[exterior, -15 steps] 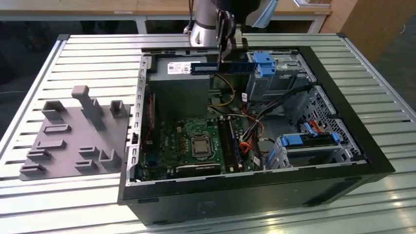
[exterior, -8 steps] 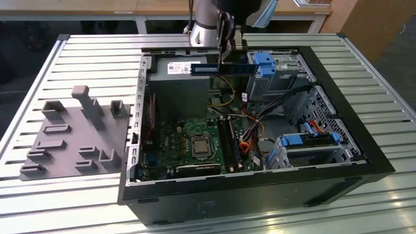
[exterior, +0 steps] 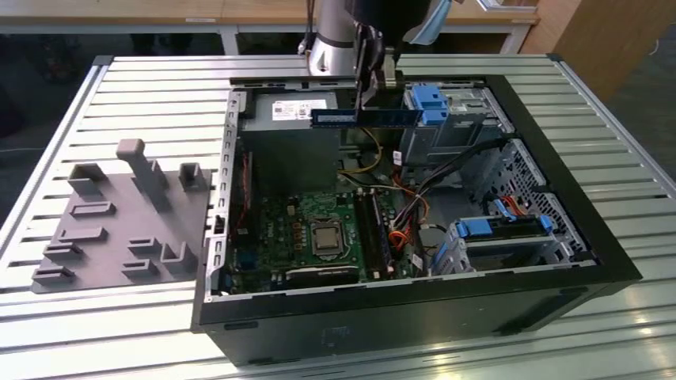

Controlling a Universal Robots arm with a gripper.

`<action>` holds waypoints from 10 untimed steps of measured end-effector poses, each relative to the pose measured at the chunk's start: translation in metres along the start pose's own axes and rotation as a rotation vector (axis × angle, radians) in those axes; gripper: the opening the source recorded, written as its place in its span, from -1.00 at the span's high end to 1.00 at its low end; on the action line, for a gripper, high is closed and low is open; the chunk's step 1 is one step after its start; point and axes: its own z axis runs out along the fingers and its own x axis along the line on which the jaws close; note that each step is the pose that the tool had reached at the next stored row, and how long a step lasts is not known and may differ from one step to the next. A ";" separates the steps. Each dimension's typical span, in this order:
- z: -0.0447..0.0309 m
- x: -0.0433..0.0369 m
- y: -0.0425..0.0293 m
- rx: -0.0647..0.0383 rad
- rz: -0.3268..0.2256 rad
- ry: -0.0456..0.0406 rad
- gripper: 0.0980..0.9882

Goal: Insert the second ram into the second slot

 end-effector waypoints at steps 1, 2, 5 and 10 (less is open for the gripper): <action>0.0000 0.0013 0.0000 0.000 0.000 -0.0010 0.91; 0.0000 0.0025 0.0000 0.000 0.000 -0.0012 0.91; -0.0001 0.0047 0.0000 0.000 0.000 -0.0012 0.91; -0.0001 0.0076 0.0000 0.000 0.000 -0.0013 0.91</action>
